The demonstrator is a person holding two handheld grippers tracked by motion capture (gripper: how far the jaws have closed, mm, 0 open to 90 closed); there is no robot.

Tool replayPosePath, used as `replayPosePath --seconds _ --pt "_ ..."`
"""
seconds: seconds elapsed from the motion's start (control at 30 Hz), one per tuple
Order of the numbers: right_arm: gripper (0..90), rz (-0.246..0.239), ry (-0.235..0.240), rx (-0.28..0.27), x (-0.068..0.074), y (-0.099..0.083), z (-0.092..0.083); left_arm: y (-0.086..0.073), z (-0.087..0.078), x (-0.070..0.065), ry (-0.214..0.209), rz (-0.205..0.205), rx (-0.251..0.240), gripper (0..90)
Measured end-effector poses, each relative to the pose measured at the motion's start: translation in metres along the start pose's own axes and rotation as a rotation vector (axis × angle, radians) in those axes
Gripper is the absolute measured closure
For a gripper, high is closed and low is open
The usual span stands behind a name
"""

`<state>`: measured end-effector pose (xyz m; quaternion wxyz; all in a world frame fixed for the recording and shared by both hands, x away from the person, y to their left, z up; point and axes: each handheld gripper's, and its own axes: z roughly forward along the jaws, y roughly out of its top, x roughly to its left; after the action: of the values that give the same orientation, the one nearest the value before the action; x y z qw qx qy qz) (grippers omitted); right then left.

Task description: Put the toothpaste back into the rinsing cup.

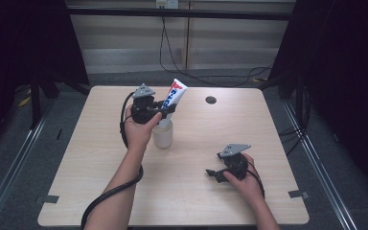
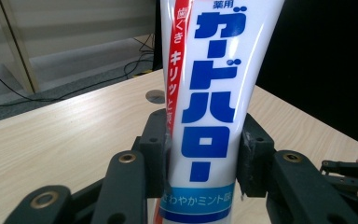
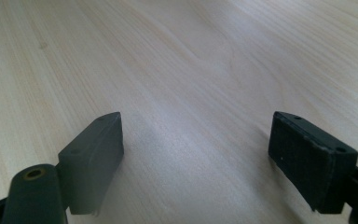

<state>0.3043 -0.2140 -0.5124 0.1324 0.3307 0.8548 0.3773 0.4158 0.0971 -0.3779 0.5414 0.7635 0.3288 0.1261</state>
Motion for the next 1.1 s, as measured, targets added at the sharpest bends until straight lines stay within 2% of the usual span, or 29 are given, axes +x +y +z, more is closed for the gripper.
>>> replayPosePath --seconds 0.1,0.17,0.43,0.57,0.7,0.87,1.1 --pt "17.6 0.000 0.000 0.000 0.000 0.000 0.000 0.000 0.004 0.001 0.010 0.013 0.005 61.5" --pt "17.7 0.000 0.000 0.000 0.000 0.000 0.000 -0.001 0.005 0.001 0.007 0.010 0.002 61.4" --pt "18.0 -0.001 0.001 0.000 0.000 0.000 0.000 -0.008 0.013 0.003 0.040 -0.001 0.013 61.0" --pt "18.0 -0.002 0.001 0.000 0.000 0.000 0.000 -0.011 0.015 0.006 0.046 0.009 0.019 60.8" --pt "18.1 -0.001 0.000 -0.001 0.000 0.000 0.000 -0.013 0.017 0.007 0.044 0.021 0.016 60.7" --pt "18.1 -0.001 0.001 -0.001 0.000 0.000 0.000 -0.016 0.019 0.008 0.041 0.007 0.005 60.4" --pt "18.2 -0.002 0.000 -0.001 0.000 0.000 0.000 -0.020 0.022 0.008 0.044 0.016 0.015 60.1"
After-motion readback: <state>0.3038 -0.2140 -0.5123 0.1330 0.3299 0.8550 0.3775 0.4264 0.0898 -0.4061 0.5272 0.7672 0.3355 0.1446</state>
